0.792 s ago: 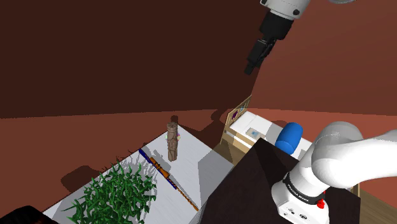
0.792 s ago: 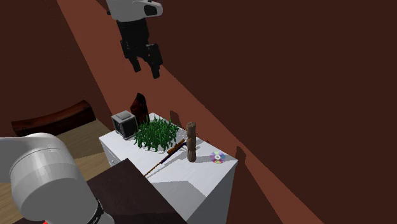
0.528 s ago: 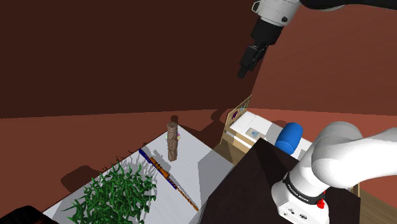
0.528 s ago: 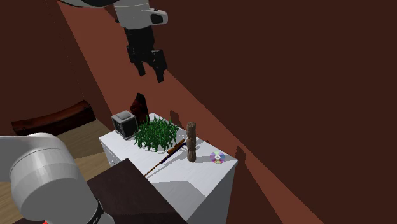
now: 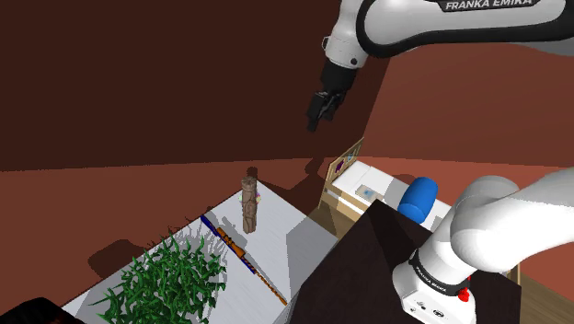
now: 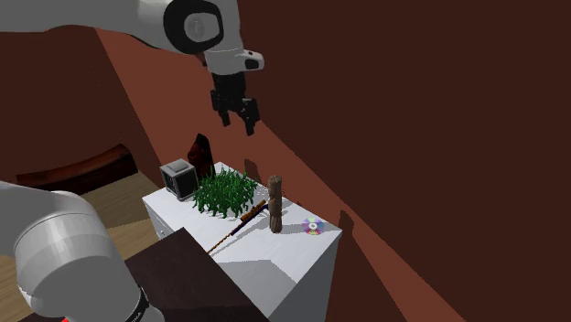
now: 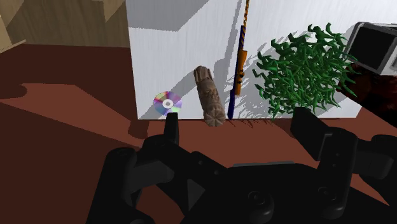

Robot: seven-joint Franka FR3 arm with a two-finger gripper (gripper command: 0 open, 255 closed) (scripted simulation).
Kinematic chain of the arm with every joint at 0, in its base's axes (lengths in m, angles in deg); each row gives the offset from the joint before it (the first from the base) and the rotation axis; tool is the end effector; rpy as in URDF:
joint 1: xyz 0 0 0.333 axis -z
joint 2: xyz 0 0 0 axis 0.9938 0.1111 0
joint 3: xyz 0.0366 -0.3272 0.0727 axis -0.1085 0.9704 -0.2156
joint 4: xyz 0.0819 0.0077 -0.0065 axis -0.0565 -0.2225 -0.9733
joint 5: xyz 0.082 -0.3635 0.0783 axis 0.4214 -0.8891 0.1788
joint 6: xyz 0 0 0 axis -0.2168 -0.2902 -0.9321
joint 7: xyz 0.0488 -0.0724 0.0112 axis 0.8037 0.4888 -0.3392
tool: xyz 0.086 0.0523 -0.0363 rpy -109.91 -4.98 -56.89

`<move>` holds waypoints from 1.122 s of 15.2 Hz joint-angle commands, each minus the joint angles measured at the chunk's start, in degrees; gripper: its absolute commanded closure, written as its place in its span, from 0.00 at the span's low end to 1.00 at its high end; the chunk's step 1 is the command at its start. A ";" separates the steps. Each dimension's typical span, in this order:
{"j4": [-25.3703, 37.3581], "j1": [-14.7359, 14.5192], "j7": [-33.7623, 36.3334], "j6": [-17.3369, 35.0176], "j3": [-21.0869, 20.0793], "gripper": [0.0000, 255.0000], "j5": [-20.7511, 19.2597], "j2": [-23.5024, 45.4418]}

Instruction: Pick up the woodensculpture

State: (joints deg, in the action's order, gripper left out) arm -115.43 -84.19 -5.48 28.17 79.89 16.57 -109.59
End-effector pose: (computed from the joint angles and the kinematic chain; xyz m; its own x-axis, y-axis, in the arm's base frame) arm 0.3695 0.0537 0.5687 0.9860 0.1123 0.1232 0.1192 -0.9916 -0.0505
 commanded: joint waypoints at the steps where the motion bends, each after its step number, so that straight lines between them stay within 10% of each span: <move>1: -0.55 -0.04 0.58 3.75 -0.75 0.00 0.14 3.68; 17: 11.32 -0.37 6.75 21.75 -4.32 0.00 -3.54 37.93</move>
State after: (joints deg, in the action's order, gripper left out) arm -104.99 -84.55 1.03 48.94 75.55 13.41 -73.82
